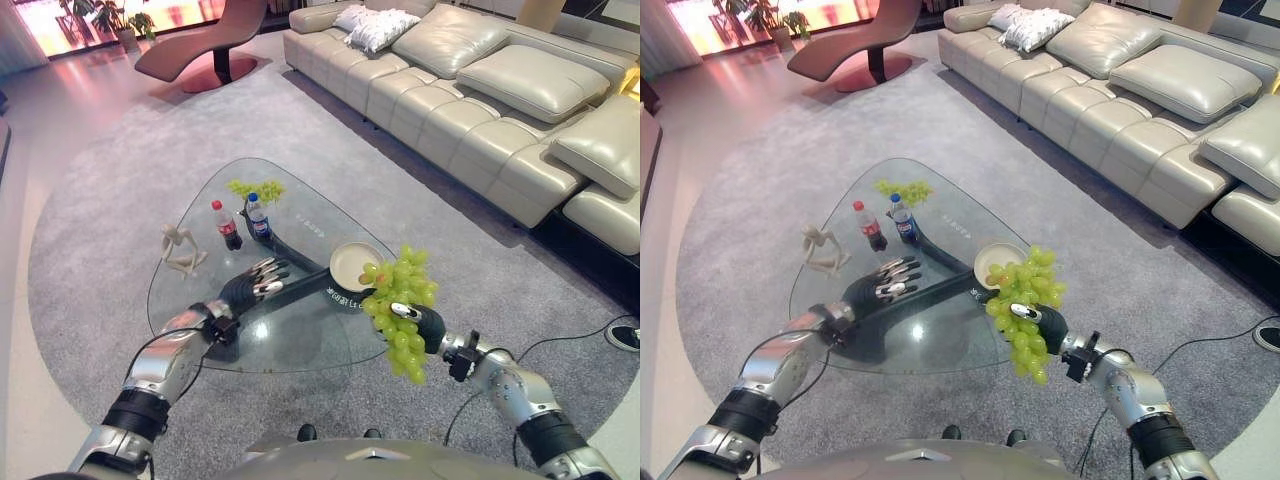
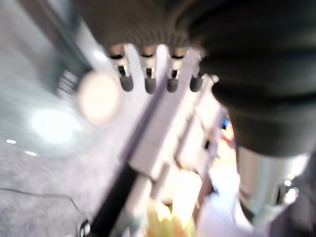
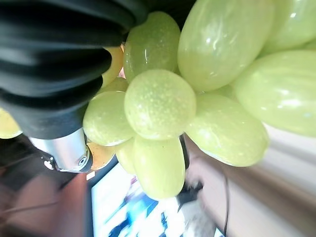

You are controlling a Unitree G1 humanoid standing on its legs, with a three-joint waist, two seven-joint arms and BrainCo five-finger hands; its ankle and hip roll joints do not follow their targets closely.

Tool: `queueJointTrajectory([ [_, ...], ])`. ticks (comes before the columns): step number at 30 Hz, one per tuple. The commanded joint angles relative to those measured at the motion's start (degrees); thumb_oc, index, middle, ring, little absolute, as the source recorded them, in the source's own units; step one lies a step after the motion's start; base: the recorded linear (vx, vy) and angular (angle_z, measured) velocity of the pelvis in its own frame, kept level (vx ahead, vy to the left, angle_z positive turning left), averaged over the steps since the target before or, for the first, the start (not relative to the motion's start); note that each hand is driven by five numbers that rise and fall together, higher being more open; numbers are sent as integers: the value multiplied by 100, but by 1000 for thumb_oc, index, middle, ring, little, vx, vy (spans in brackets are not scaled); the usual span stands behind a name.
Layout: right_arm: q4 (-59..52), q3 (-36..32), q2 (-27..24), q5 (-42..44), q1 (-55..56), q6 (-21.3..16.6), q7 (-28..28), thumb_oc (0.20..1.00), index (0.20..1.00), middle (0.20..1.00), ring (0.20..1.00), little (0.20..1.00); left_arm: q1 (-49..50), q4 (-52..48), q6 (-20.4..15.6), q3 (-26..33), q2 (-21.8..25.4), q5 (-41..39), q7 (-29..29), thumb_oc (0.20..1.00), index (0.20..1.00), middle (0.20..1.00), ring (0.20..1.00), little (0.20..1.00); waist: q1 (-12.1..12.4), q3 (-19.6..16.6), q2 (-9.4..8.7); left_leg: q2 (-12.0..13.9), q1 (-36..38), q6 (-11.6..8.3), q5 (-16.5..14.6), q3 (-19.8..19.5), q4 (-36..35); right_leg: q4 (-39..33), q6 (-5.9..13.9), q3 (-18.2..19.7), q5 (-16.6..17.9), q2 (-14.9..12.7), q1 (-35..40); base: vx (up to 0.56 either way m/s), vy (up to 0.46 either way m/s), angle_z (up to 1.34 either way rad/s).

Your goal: Pick up fruits into the plate

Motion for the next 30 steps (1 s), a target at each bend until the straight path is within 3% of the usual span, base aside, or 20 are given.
queueJointTrajectory([
  [1,-22,-261,-367,-437,-473,-593,-230,200,200,200,200,200,-179,414,-264,261,213,309,186,1000,1000,1000,1000,1000,131,278,-15,121,83,-27,-815,529,434,386,267,-161,-492,-247,-71,-3,-8,5],
  [3,105,-275,-653,-818,-616,-685,-480,200,200,200,200,200,-113,736,-314,249,241,425,348,1000,1000,1000,1000,1000,167,390,-27,121,-54,-39,-810,498,516,474,253,-175,-512,-246,-208,-45,-15,7],
  [5,389,-58,-1057,-1630,-1051,-934,-1021,200,200,200,200,200,-262,1512,-673,65,262,743,613,1000,1000,1000,1000,1000,233,684,-55,107,-378,-48,-782,415,682,651,225,-173,-526,-239,-516,-188,-57,6],
  [7,548,179,-1276,-2129,-1378,-991,-1262,200,200,200,200,200,-402,1970,-776,-29,213,750,762,1000,1000,1000,1000,1000,277,894,-65,91,-521,-43,-760,350,753,752,203,-181,-537,-222,-654,-136,-39,20],
  [13,1245,1015,-1970,-3831,-2598,-815,-1892,200,200,200,200,200,-681,3360,-1000,-403,-90,1152,1070,1000,1000,1000,1000,1000,462,1467,-75,36,-1017,-23,-673,59,965,1089,116,-283,-600,-169,-1125,-73,-45,22],
  [24,2523,2108,-2321,-5656,-4808,-406,-2410,200,200,200,200,200,-1019,3802,-1250,-1183,-388,1458,1547,1000,1000,1000,1000,1000,771,2177,171,-185,-2029,-11,-543,-364,1394,1551,18,-592,-637,-223,-2077,-67,11,11],
  [30,3236,2396,-2192,-6145,-5668,-120,-2990,200,200,200,200,200,-1170,3589,-1182,-1525,-408,1488,1778,1000,1000,1000,1000,1000,887,2178,315,-272,-2650,20,-465,-430,1545,1787,10,-720,-613,-235,-2755,-26,37,10],
])
